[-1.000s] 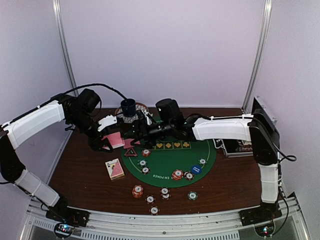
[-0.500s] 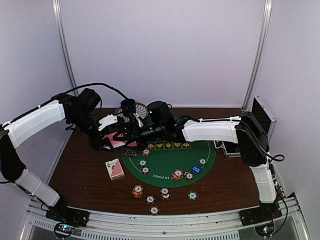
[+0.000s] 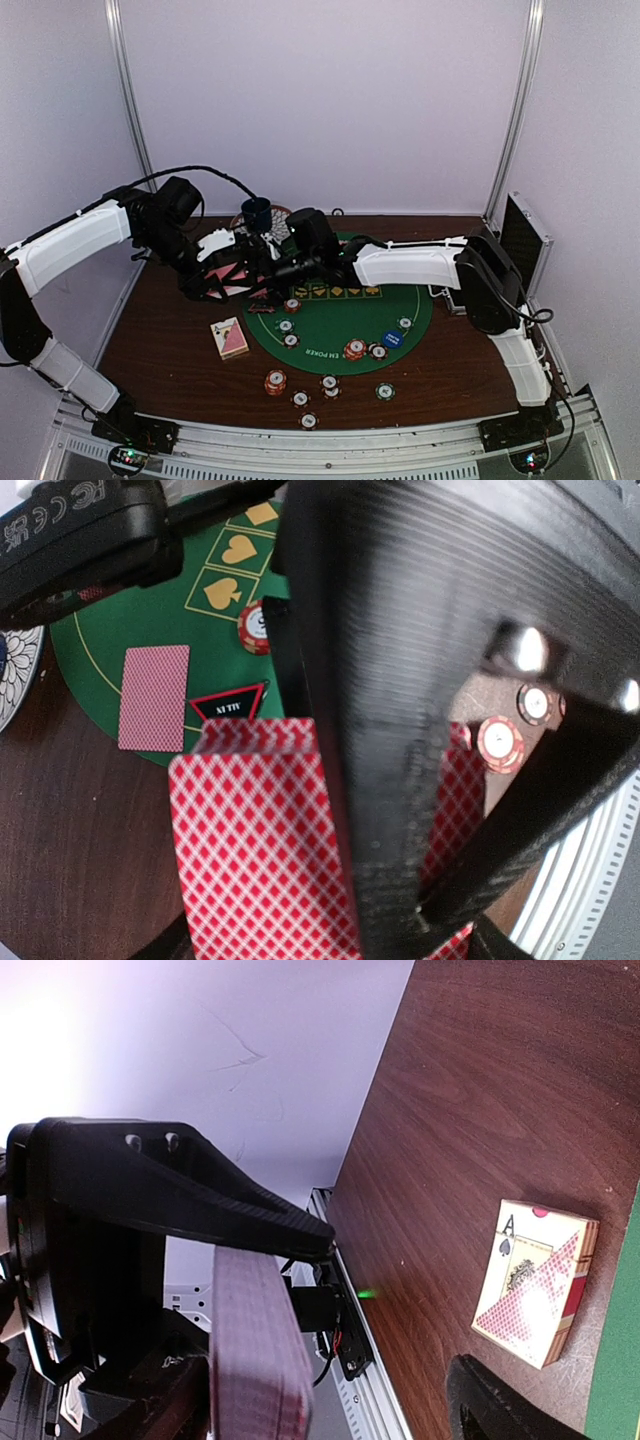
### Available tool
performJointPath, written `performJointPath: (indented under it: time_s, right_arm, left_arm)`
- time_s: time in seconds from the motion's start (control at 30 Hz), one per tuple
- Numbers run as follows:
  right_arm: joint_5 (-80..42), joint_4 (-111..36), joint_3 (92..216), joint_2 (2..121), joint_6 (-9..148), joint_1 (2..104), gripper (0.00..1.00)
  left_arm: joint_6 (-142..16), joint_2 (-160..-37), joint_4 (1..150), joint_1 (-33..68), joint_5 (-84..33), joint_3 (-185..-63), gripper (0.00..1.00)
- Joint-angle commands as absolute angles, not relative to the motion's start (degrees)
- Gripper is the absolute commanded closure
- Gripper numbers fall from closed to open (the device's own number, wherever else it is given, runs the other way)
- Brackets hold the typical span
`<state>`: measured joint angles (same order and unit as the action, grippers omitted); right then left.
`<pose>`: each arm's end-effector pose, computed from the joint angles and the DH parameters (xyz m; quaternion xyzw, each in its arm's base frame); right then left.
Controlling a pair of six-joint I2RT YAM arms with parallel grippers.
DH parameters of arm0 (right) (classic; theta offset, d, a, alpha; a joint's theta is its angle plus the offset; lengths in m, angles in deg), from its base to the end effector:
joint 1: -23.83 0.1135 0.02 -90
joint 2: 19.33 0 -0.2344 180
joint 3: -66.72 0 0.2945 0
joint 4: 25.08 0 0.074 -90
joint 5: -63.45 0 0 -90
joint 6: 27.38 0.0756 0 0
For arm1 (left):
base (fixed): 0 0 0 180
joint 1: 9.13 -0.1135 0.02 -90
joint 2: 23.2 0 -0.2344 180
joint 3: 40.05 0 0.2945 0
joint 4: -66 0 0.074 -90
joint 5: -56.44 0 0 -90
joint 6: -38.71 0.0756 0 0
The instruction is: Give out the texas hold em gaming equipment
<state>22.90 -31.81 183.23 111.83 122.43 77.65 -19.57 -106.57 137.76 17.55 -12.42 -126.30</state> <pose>0.2924 0.4971 0.1706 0.1962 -0.7616 -0.6176 0.0089 0.2908 -0.1766 0.2263 0.5008 0.8272 -0.1722 0.1879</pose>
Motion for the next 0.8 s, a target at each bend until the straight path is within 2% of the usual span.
performJointPath:
  time_s: [0.0, 0.77]
  right_arm:
    - [21.1, -32.5, 182.5, 112.1, 123.1, 76.0, 0.19]
    - [21.2, -34.0, 174.5, 105.5, 120.2, 73.5, 0.43]
  left_arm:
    - [-19.5, -105.9, 136.3, 17.8, -11.3, -127.8, 1.00]
    - [-19.2, -105.2, 136.3, 17.8, -12.1, -127.1, 1.00]
